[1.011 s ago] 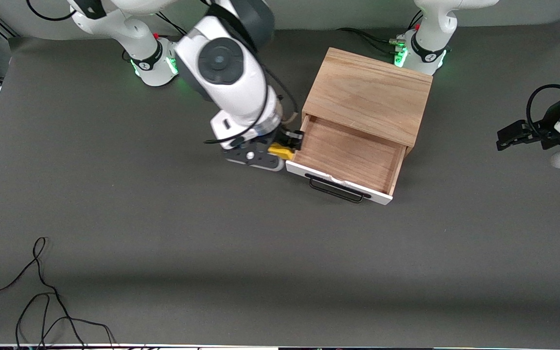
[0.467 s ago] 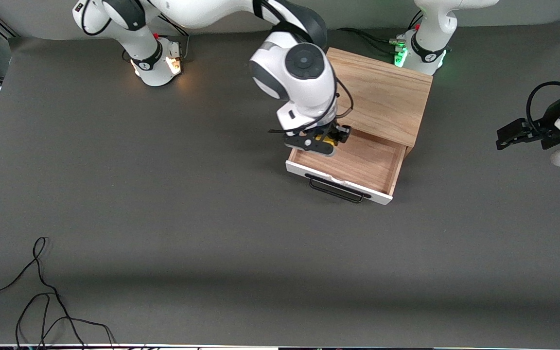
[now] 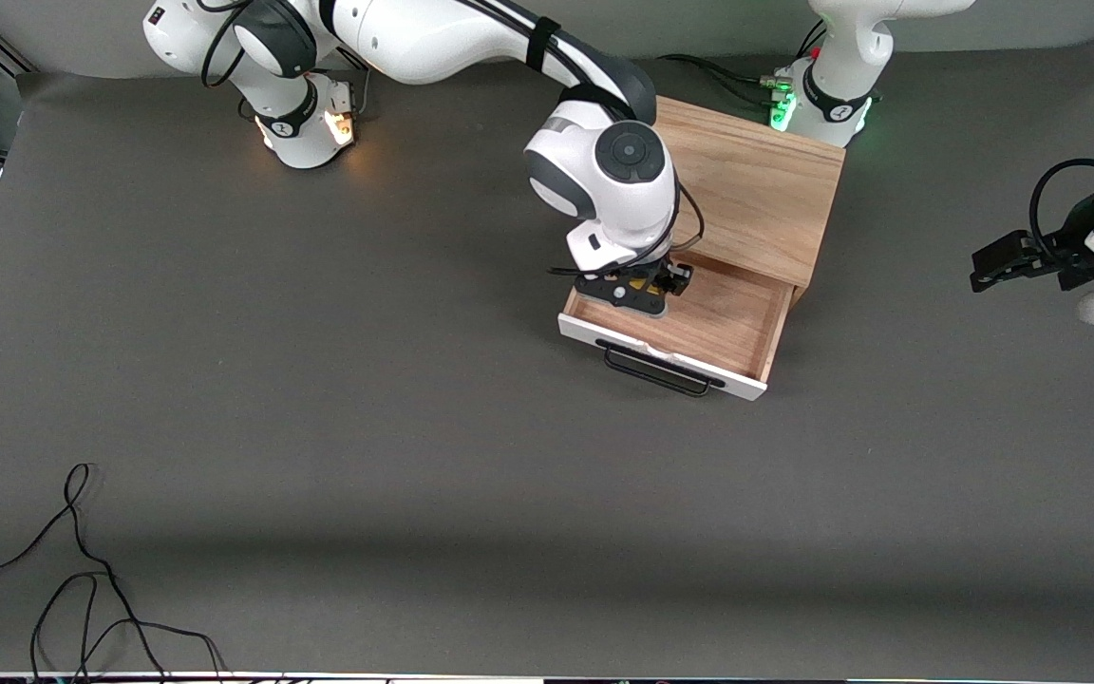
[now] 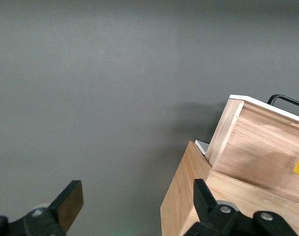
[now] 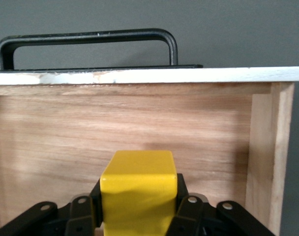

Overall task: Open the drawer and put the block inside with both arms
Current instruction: 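Lower the cube into the drawer and open the right gripper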

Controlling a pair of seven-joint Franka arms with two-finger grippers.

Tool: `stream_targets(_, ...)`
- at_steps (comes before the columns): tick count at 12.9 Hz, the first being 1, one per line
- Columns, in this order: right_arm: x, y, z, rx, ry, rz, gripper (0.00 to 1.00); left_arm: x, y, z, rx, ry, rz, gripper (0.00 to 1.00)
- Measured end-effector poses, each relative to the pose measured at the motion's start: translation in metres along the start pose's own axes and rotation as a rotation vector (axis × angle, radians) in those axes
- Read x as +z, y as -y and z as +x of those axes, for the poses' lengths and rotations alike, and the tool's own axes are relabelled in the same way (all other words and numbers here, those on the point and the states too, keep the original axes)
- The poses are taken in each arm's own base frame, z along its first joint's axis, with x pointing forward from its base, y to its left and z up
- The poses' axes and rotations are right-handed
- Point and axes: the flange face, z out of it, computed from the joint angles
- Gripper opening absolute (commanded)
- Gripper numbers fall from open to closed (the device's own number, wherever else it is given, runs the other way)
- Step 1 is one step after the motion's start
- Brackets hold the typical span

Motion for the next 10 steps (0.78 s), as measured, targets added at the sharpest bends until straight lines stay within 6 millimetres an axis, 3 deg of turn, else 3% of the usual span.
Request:
stream_targets(1,0.005,0.0,-0.001,0.0,0.0,-0.001,0.47,0.001,-0.001,0.0,0.002,0.002,0.0,1.0)
stream_targets(2,0.011,0.001,-0.004,-0.001,0.001,-0.003,0.62,0.002,-0.001,0.0,0.004,0.004,0.0,1.0)
stream_targets(3,0.016,0.002,-0.006,0.0,0.001,-0.004,0.9,0.003,-0.002,0.0,0.005,0.006,0.001,1.0)
stream_targets(4,0.022,0.002,-0.008,0.003,0.001,-0.005,1.0,0.003,-0.002,0.0,0.006,0.008,0.001,1.0)
stream_targets(10,0.019,0.004,-0.008,0.016,-0.01,0.002,1.0,0.004,-0.002,-0.002,0.007,0.019,0.003,1.0)
